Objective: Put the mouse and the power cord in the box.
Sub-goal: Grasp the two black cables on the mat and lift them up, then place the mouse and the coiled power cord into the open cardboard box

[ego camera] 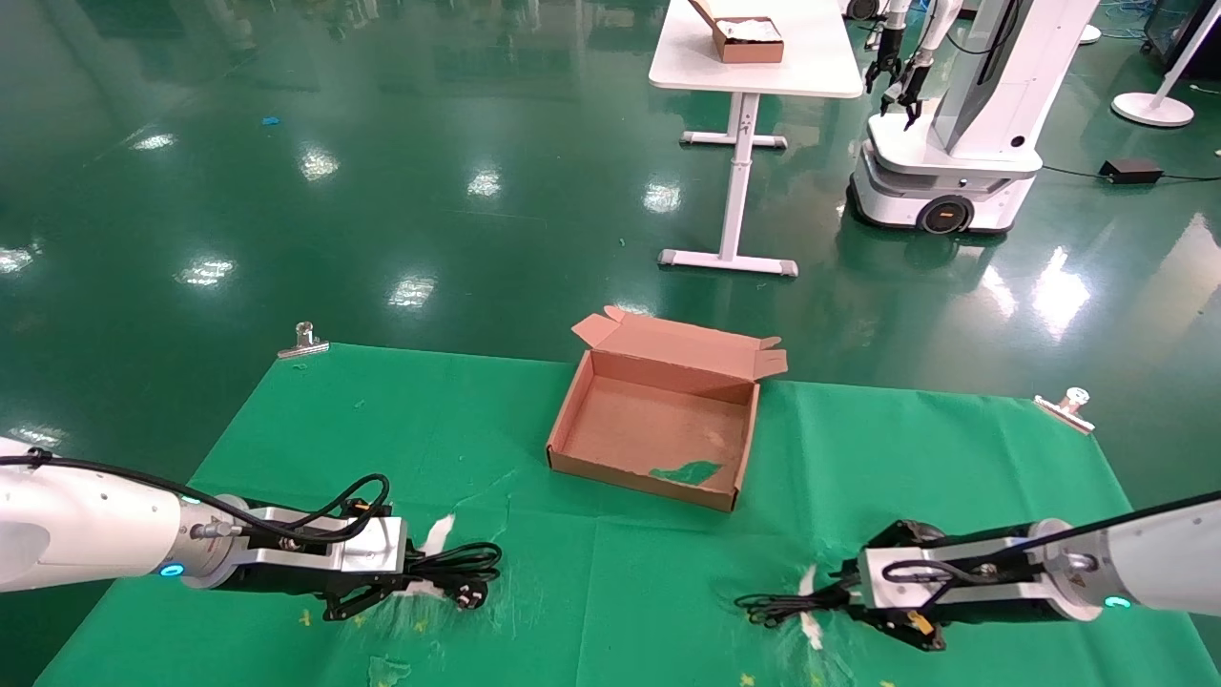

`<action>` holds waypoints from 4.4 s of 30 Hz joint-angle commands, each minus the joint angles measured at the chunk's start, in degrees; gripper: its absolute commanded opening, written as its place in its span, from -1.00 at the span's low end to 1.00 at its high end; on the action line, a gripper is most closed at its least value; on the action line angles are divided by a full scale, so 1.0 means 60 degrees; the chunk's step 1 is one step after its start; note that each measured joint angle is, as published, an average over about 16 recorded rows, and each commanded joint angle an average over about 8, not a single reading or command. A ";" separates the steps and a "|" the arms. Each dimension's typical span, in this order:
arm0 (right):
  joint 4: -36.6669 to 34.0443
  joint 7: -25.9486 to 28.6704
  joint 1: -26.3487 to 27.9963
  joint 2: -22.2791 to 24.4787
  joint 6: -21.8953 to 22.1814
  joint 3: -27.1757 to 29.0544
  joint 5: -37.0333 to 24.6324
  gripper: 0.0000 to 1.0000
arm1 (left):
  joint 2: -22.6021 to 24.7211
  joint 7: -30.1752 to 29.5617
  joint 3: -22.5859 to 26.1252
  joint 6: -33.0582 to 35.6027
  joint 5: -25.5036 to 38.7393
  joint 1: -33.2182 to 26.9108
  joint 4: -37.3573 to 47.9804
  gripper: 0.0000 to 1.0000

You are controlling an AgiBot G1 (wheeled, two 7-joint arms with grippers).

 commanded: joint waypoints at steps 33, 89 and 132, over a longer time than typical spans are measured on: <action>0.1066 0.0488 0.2970 0.1063 -0.1696 0.0413 0.0526 -1.00 | -0.0912 -0.1064 -0.1416 0.1701 -0.2038 -0.2220 -0.0329 -1.00; 0.0203 -0.0002 0.0742 -0.2090 0.4476 0.1321 0.2000 1.00 | 0.1339 -0.2288 -0.1385 -0.1443 -0.1946 -0.0802 -0.3293 -1.00; -0.0108 -0.1779 0.3789 0.0124 0.2019 0.0936 0.1376 1.00 | 0.2139 -0.4818 0.4506 -0.5891 -0.5021 0.0897 -0.4748 -1.00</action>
